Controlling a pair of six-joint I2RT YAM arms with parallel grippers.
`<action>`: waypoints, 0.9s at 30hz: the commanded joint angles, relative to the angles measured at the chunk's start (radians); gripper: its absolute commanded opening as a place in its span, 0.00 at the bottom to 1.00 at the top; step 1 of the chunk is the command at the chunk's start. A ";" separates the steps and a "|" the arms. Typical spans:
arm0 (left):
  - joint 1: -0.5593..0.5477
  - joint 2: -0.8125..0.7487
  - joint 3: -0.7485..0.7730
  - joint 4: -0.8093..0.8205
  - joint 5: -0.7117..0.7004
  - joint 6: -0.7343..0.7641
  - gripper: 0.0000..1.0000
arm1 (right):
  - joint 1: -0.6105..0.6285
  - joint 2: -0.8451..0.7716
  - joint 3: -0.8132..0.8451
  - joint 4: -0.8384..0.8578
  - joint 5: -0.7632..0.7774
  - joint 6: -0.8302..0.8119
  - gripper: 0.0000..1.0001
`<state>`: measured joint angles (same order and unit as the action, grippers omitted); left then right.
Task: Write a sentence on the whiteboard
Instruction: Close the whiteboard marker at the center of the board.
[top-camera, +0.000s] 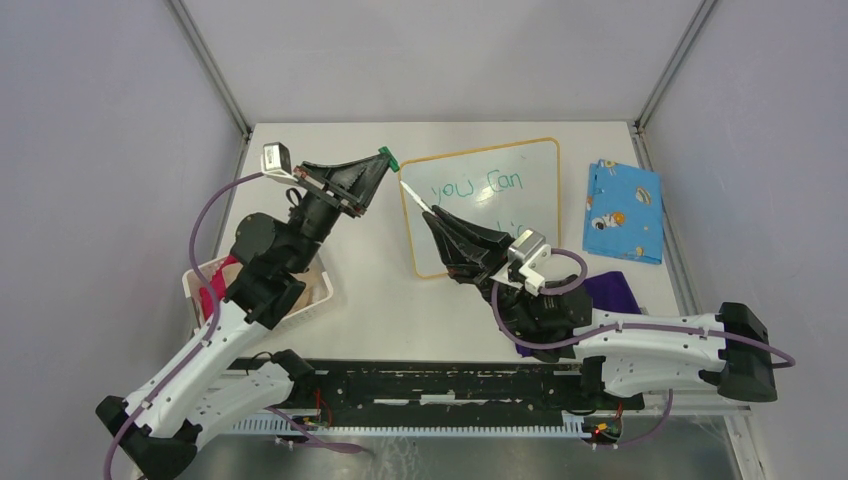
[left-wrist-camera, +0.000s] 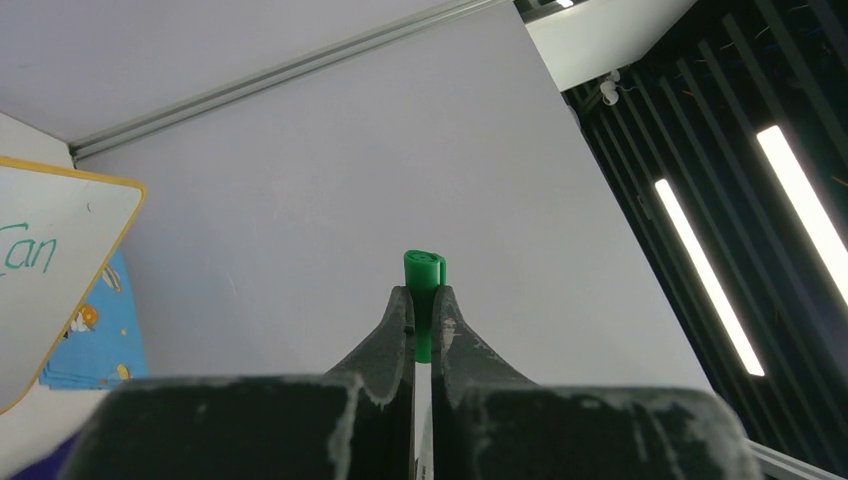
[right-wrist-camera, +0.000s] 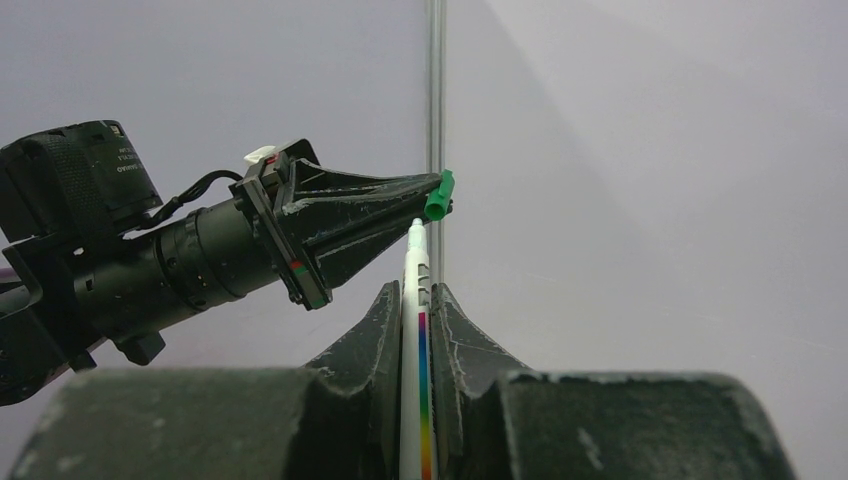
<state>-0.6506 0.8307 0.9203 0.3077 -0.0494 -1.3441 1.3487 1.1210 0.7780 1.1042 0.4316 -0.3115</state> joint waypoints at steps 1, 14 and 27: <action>-0.009 -0.002 0.011 0.021 0.022 0.016 0.02 | 0.006 -0.001 0.044 0.031 0.020 0.014 0.00; -0.025 -0.005 0.012 0.019 0.031 0.034 0.02 | 0.007 0.007 0.052 0.039 0.042 0.005 0.00; -0.043 -0.010 0.013 0.007 0.037 0.059 0.02 | 0.007 0.007 0.051 0.052 0.056 -0.003 0.00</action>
<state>-0.6865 0.8314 0.9203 0.3046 -0.0364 -1.3422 1.3487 1.1290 0.7837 1.1053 0.4736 -0.3119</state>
